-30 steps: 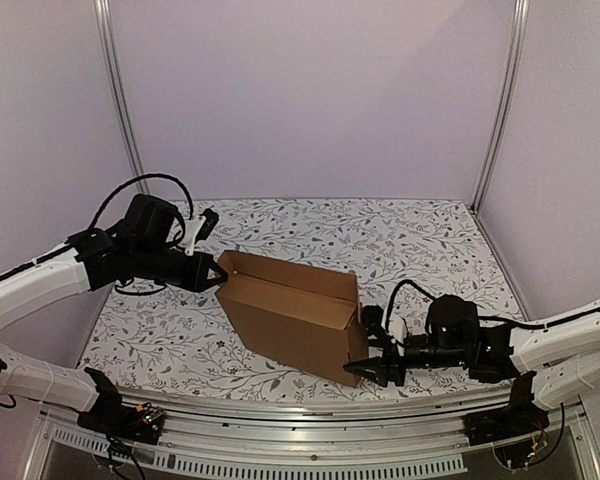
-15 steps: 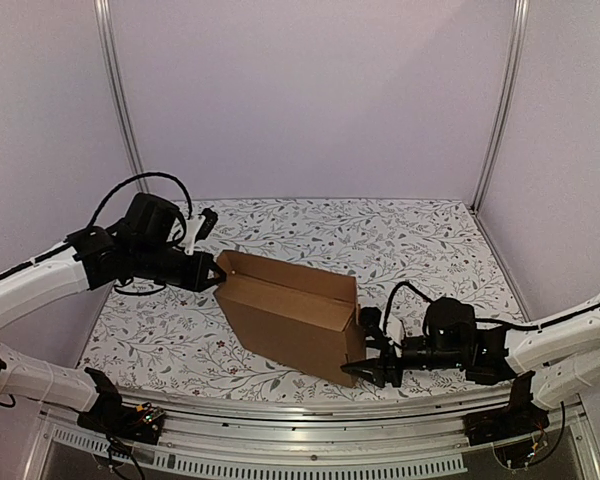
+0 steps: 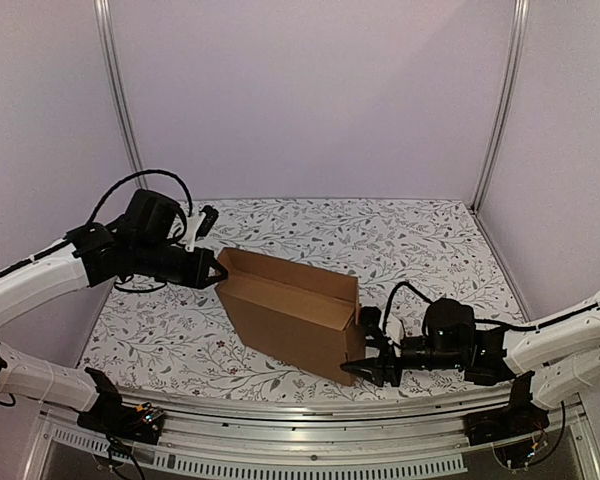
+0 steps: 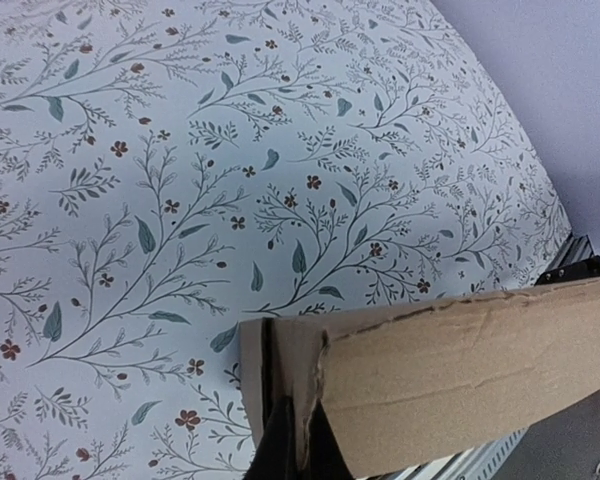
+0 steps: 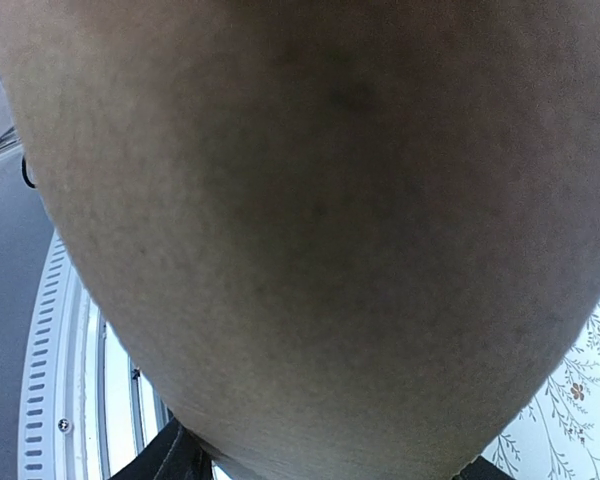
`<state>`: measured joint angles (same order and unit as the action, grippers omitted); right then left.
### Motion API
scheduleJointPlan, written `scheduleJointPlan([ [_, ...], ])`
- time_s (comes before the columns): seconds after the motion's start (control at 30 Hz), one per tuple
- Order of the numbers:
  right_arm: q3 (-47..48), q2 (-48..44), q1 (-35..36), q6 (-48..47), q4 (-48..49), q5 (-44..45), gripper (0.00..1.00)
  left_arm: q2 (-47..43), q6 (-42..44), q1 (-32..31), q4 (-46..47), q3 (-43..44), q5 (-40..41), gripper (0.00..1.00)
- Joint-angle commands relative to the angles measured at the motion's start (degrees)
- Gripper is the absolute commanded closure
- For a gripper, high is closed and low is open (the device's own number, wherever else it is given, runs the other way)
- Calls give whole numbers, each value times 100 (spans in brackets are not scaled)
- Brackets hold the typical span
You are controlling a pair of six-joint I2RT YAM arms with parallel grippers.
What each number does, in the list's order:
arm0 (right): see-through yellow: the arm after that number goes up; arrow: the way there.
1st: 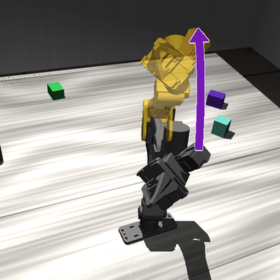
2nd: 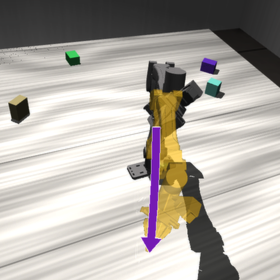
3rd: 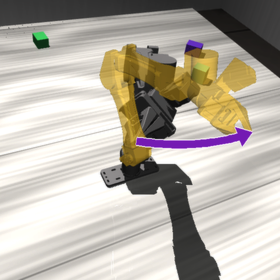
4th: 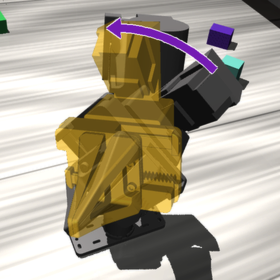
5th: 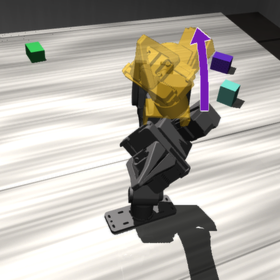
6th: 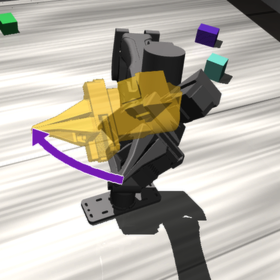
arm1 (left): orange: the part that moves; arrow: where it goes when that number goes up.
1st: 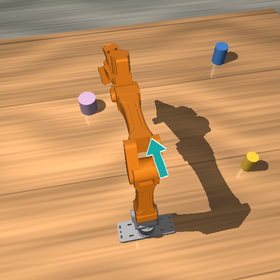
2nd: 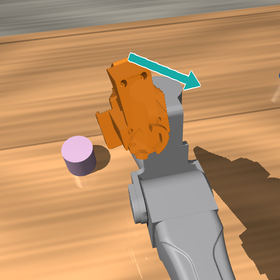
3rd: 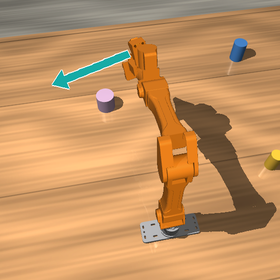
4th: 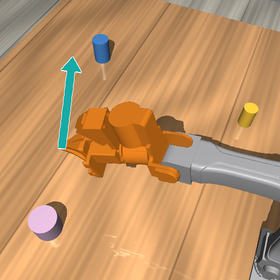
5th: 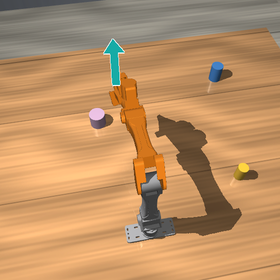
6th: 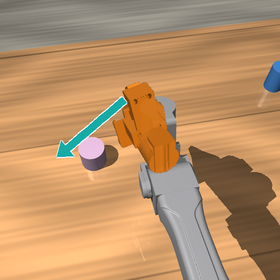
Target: Fold the paper box
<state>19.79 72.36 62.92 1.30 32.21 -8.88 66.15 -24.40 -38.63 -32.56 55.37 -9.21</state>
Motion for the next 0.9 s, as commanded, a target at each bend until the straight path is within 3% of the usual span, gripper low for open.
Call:
scheduleJointPlan([
  [0.0, -111, 83, -61, 199, 53, 381, 55, -78, 148, -146, -330, -13, 148, 100],
  [0.33, -132, 101, -67, 248, 91, 366, 55, -62, 355, -145, -579, 61, 600, 100],
  [0.87, -132, 139, -67, 275, 136, 444, 55, -123, 298, -153, -515, -179, 564, 100],
])
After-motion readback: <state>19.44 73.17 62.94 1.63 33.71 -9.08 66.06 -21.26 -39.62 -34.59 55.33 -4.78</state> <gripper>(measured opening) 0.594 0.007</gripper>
